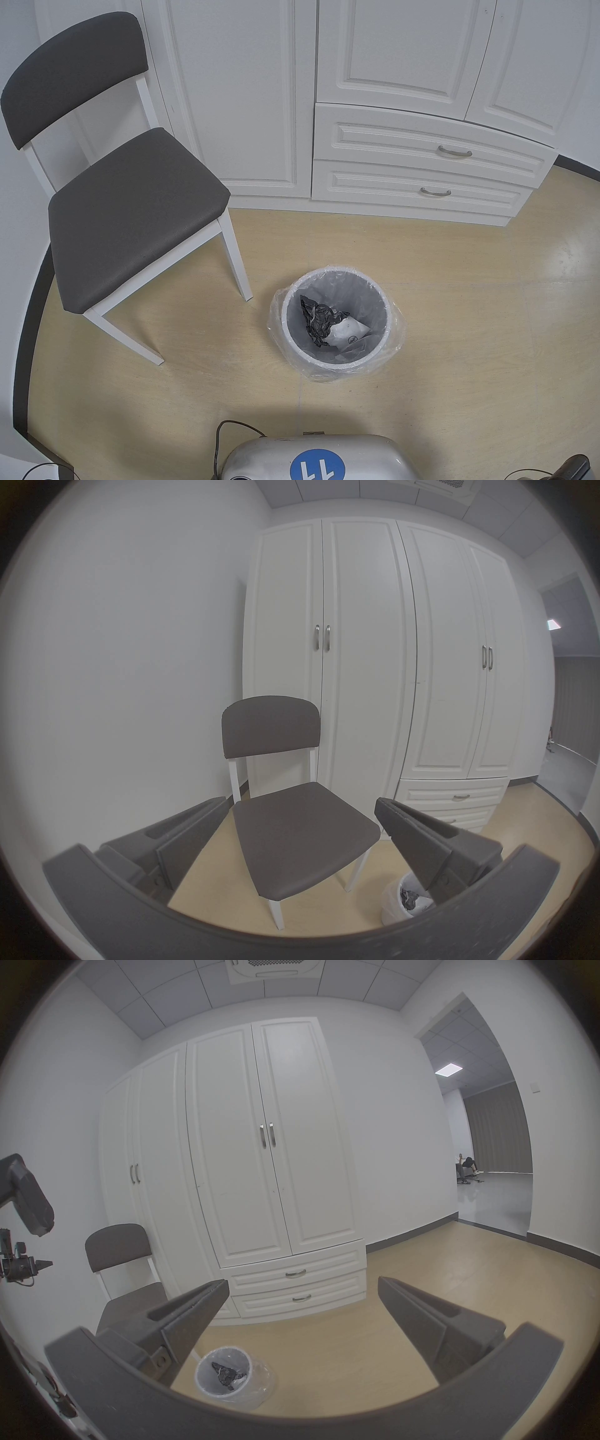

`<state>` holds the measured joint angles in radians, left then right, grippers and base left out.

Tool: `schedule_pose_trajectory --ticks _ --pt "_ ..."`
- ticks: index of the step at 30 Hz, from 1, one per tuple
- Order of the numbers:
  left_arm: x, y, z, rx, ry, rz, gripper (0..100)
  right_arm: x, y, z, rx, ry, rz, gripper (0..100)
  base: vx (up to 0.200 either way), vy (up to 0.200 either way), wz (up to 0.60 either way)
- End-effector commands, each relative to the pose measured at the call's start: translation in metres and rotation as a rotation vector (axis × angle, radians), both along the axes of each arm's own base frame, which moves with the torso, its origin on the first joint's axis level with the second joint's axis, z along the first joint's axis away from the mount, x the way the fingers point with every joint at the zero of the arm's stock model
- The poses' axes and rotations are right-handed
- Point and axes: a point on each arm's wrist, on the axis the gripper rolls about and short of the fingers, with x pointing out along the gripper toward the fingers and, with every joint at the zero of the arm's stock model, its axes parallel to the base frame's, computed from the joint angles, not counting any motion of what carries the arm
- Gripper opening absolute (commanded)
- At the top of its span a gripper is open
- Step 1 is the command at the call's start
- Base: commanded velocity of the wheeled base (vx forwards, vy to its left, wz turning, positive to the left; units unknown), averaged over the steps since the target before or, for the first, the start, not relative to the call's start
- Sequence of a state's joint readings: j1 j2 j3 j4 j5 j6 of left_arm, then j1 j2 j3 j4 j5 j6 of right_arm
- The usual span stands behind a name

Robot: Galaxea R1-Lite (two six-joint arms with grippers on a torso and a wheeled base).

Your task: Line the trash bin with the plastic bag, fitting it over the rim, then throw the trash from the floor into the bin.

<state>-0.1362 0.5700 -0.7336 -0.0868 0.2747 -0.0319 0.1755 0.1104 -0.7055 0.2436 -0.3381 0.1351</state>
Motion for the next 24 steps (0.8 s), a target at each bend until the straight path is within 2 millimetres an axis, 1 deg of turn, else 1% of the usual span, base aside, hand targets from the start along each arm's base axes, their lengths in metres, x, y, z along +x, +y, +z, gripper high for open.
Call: schedule_pose_trajectory --ticks 1,6,9,10,11,12,13,15,17,18,20,21,24 --pt "0.000 0.000 0.000 0.003 0.004 0.000 100 -0.002 0.003 -0.002 -0.001 -0.005 -0.028 100 0.000 0.000 0.00" --pt "-0.005 0.001 -0.001 0.006 -0.009 0.003 100 -0.002 0.005 -0.003 -0.001 0.008 -0.044 100 0.000 0.000 0.00" --pt "-0.007 0.001 -0.002 0.004 -0.017 0.001 100 -0.004 0.013 -0.003 -0.006 0.004 -0.103 100 0.000 0.000 0.00" --pt "-0.009 0.001 -0.002 0.003 -0.023 0.001 100 -0.005 0.018 -0.003 -0.017 -0.003 -0.105 100 0.000 0.000 0.00" --pt "-0.009 0.001 -0.002 0.003 -0.023 0.001 100 -0.005 0.018 -0.003 -0.017 -0.003 -0.105 100 0.000 0.000 0.00" --pt "-0.011 0.002 -0.003 0.003 -0.029 0.003 100 -0.008 0.025 -0.005 -0.026 -0.025 -0.049 100 0.000 0.000 0.00" --pt "-0.013 0.002 -0.004 0.002 -0.033 0.003 100 -0.009 0.027 -0.006 -0.021 -0.034 0.003 100 0.000 0.000 0.00" --pt "-0.016 0.002 -0.010 0.004 -0.032 0.003 100 -0.009 0.028 -0.006 -0.006 -0.043 0.097 100 0.000 0.000 0.00" --pt "-0.019 0.003 -0.016 0.005 -0.033 0.004 100 -0.008 0.029 -0.007 0.005 -0.041 0.153 100 0.000 0.000 0.00" --pt "-0.022 0.003 -0.019 0.005 -0.035 0.004 100 -0.005 0.030 -0.010 0.006 -0.027 0.196 100 0.000 0.000 0.00" --pt "-0.023 0.003 -0.021 0.004 -0.036 0.002 100 -0.002 0.031 -0.013 0.003 -0.012 0.219 100 0.000 0.000 0.00" --pt "-0.026 0.004 -0.024 0.002 -0.041 0.003 100 0.004 0.031 -0.019 -0.008 0.017 0.258 100 0.000 0.000 0.00" --pt "-0.031 0.004 -0.030 -0.001 -0.049 0.003 100 0.009 0.032 -0.026 -0.034 0.037 0.314 100 0.000 0.000 0.00"
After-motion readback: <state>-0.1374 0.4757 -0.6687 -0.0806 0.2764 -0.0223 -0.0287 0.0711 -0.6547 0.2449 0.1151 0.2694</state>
